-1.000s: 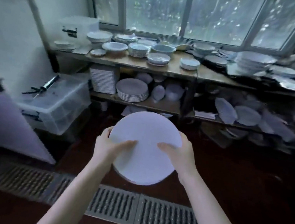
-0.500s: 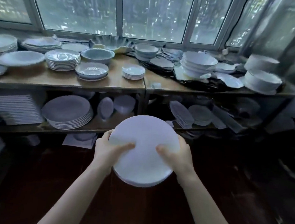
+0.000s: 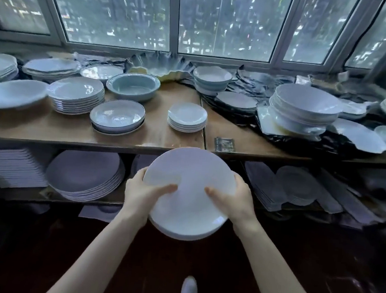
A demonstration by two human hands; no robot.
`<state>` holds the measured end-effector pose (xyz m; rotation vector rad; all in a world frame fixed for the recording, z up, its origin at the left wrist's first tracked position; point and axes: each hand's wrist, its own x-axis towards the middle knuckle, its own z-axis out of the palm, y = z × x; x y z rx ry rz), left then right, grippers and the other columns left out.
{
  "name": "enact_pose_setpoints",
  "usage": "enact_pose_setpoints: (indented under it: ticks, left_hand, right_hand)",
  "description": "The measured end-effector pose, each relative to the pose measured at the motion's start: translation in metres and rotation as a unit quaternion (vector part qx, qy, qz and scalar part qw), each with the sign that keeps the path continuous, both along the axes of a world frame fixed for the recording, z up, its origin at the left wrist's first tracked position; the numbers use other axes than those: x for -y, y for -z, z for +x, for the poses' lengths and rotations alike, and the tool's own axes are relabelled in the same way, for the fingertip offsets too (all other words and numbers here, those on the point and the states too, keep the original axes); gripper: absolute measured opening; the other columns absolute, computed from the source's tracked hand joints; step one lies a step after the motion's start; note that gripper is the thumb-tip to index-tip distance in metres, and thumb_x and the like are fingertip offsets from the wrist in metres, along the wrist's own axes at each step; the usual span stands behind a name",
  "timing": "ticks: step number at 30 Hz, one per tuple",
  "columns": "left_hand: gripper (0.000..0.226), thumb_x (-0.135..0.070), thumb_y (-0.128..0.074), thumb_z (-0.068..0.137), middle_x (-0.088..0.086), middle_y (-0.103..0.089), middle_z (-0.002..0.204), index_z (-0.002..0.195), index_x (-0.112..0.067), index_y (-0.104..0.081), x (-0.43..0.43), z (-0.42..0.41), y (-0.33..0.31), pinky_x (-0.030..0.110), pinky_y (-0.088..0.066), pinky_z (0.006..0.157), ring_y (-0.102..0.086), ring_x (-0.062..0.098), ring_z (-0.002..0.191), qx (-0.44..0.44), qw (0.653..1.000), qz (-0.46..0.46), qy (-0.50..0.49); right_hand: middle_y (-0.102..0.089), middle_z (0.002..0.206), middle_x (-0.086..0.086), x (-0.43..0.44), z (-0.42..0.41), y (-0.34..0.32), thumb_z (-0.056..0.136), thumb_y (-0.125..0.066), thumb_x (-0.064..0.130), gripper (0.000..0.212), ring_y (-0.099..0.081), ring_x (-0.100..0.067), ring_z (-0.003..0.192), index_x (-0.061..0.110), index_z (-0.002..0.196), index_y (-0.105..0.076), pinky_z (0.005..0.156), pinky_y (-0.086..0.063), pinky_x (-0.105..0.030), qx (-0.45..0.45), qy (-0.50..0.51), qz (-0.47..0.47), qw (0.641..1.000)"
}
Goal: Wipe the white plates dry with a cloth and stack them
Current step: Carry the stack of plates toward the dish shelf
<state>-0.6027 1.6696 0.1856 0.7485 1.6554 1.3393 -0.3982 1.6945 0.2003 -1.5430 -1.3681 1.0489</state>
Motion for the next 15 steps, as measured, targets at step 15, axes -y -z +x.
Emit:
enact_pose_setpoints:
  ticks: [15]
  left_hand:
    - [0.064, -0.016, -0.096, 0.049, -0.001, -0.070, 0.103, 0.106, -0.020, -0.066, -0.287, -0.016, 0.011, 0.032, -0.055, 0.072, -0.068, 0.015, 0.088, -0.021, 0.997, -0.028, -0.064]
  right_hand:
    - [-0.061, 0.120, -0.010, -0.306, -0.026, 0.002, 0.054, -0.076, 0.038, 0.082, -0.061, -0.027, 0.110, 0.017, 0.131, -0.057, 0.091, -0.055, -0.048, 0.015, -0.046, -0.046, 0.998]
